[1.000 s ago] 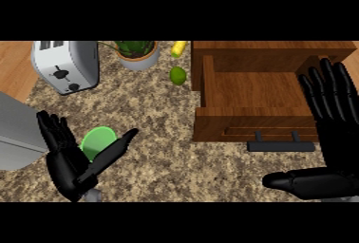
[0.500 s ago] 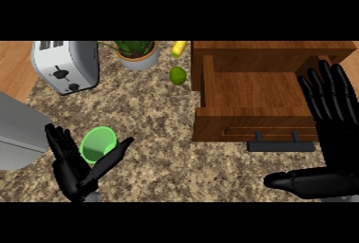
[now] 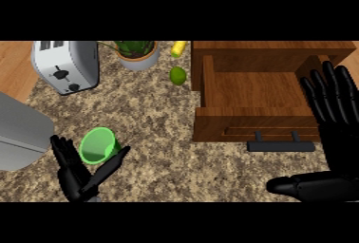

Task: Pick up the cup, place it into the drawer and close the drawer

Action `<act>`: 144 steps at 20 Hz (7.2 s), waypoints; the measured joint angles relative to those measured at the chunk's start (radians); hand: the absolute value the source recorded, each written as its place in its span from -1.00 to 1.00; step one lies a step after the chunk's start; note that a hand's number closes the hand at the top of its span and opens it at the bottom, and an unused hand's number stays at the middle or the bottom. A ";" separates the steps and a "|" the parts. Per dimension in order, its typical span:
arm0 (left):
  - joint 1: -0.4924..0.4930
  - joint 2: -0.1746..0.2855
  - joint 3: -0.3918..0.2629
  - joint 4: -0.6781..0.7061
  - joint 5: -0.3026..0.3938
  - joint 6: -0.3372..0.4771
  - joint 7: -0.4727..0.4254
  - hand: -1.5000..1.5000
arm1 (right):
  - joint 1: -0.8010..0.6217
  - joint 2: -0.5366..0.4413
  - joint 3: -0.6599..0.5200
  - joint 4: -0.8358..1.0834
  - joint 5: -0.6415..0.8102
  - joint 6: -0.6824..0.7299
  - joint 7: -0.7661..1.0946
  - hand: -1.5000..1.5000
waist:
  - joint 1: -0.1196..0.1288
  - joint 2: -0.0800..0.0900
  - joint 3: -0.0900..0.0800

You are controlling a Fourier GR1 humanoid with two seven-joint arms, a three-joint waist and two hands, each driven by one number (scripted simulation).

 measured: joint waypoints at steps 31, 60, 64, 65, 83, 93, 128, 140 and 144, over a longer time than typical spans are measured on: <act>-0.168 0.001 0.166 0.478 0.195 -0.267 -0.309 -1.00 | 0.044 0.005 0.009 -0.074 -0.011 0.020 0.047 -1.00 | -0.002 0.001 -0.002; -0.383 0.108 0.170 0.783 0.136 -0.753 -0.376 1.00 | -0.020 -0.011 -0.019 -0.056 -0.023 0.010 0.084 -1.00 | -0.009 0.002 -0.002; -0.391 0.161 0.132 0.789 0.092 -0.841 -0.367 1.00 | -0.022 -0.009 -0.018 -0.050 -0.023 0.012 0.076 -1.00 | -0.007 0.003 -0.002; -0.393 0.161 0.125 0.787 0.081 -0.845 -0.370 1.00 | -0.026 -0.018 -0.029 -0.046 -0.034 0.019 0.079 -1.00 | -0.007 0.003 -0.002; -0.354 0.189 -0.008 0.158 0.066 -0.853 -0.033 1.00 | 0.013 -0.006 -0.024 -0.044 -0.017 0.019 0.063 -1.00 | 0.008 -0.003 0.000; -0.532 0.120 -0.039 -0.065 0.023 -0.657 0.268 1.00 | 0.016 -0.012 -0.032 -0.035 -0.018 0.027 0.052 -1.00 | -0.002 0.000 -0.001; -1.287 -0.004 -0.133 0.670 0.023 -0.372 0.344 1.00 | 0.001 -0.022 -0.061 0.036 -0.037 0.063 -0.012 -1.00 | -0.037 0.008 -0.001; -1.362 -0.005 -0.337 0.879 0.172 -0.334 0.270 1.00 | -0.029 -0.010 -0.025 0.028 -0.023 0.055 0.007 -1.00 | -0.077 0.017 0.000; -1.385 -0.005 -0.390 0.928 0.193 -0.322 0.279 1.00 | -0.011 -0.014 -0.028 0.036 -0.036 0.077 -0.019 -1.00 | -0.093 0.022 0.000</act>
